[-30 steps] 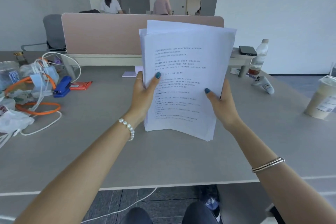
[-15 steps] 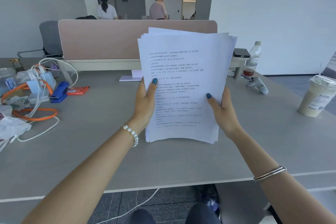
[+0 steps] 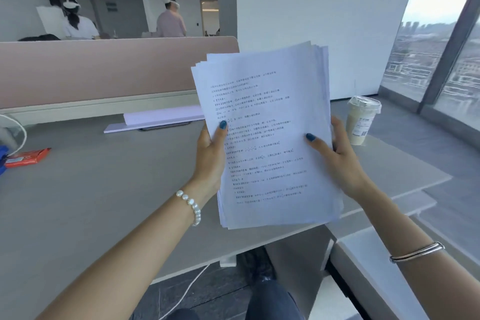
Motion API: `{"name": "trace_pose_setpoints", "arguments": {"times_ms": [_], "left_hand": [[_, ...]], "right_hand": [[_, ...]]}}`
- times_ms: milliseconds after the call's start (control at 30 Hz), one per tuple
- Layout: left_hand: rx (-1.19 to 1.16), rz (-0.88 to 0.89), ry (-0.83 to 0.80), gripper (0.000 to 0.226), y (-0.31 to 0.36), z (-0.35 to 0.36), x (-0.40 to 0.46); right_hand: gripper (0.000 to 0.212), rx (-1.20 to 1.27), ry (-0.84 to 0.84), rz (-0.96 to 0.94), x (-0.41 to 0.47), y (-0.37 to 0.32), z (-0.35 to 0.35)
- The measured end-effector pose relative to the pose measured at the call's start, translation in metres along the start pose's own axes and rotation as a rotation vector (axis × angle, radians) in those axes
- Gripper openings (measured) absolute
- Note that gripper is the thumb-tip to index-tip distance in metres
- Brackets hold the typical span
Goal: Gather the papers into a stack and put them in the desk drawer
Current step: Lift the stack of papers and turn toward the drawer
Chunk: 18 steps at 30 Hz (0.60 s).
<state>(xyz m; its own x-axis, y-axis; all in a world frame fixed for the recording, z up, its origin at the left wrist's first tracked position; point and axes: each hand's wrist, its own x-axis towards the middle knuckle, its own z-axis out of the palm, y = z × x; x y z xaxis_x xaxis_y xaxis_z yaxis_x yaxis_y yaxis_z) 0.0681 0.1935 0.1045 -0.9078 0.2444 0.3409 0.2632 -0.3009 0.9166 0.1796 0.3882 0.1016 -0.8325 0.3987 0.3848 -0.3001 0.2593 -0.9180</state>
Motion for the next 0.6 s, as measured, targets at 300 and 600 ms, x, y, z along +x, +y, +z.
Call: {"name": "trace_pose_setpoints", "arguments": {"times_ms": [300,600], "left_hand": [[-0.057,-0.149,-0.172,0.027,-0.036,0.099,-0.034],[-0.007,-0.183,-0.398,0.019,-0.055,0.183,-0.052]], "right_hand": [[0.036,-0.131,0.085,0.094,-0.052,-0.005,-0.110],[0.030,-0.200,0.245,0.170,-0.102,0.000,-0.198]]}}
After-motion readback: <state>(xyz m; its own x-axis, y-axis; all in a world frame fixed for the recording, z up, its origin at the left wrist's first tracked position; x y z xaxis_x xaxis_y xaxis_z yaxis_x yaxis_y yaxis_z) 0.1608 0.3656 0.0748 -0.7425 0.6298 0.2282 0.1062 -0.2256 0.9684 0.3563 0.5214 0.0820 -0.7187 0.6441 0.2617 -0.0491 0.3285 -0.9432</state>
